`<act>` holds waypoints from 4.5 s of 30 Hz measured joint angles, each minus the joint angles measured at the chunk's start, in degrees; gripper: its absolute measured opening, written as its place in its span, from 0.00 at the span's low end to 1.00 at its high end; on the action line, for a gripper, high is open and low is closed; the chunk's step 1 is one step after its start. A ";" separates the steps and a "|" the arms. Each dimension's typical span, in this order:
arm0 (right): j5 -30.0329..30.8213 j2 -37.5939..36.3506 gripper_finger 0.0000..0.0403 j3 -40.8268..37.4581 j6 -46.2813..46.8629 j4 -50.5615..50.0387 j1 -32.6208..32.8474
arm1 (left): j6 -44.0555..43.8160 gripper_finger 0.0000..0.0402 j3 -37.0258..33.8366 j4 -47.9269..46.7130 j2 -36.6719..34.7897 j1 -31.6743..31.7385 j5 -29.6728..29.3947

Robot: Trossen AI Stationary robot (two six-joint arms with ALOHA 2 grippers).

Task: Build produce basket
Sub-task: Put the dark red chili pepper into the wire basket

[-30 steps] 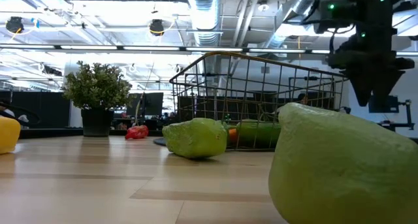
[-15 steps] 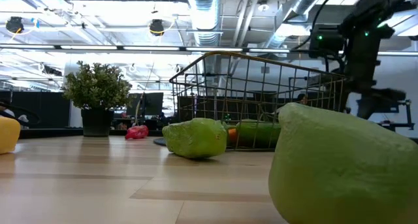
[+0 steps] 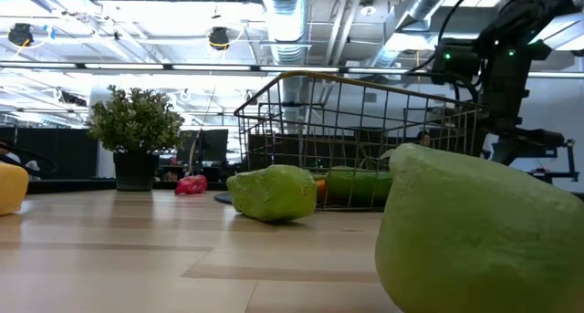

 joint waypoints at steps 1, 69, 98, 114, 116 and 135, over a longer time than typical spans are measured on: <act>0.22 0.01 0.43 -0.09 -0.01 -0.69 -0.46 | 0.20 0.54 0.01 0.01 0.00 0.00 0.00; 9.82 -6.13 0.01 20.50 -10.79 -17.76 3.49 | -0.22 0.54 0.01 -0.04 0.02 -0.02 3.15; 9.34 22.59 0.00 38.33 -32.16 9.72 25.11 | -1.84 0.54 0.00 -1.36 0.02 0.00 2.72; 0.92 37.12 0.00 49.43 -56.23 5.25 30.16 | -6.42 0.54 -0.01 -4.40 0.11 -0.02 3.04; 0.90 38.78 0.00 50.52 -57.51 1.96 30.50 | -6.41 0.54 -0.01 -4.41 0.11 -0.02 3.06; -0.43 42.84 0.01 51.77 -60.25 -2.92 30.68 | -6.86 0.54 -0.01 -4.32 0.13 -0.02 3.39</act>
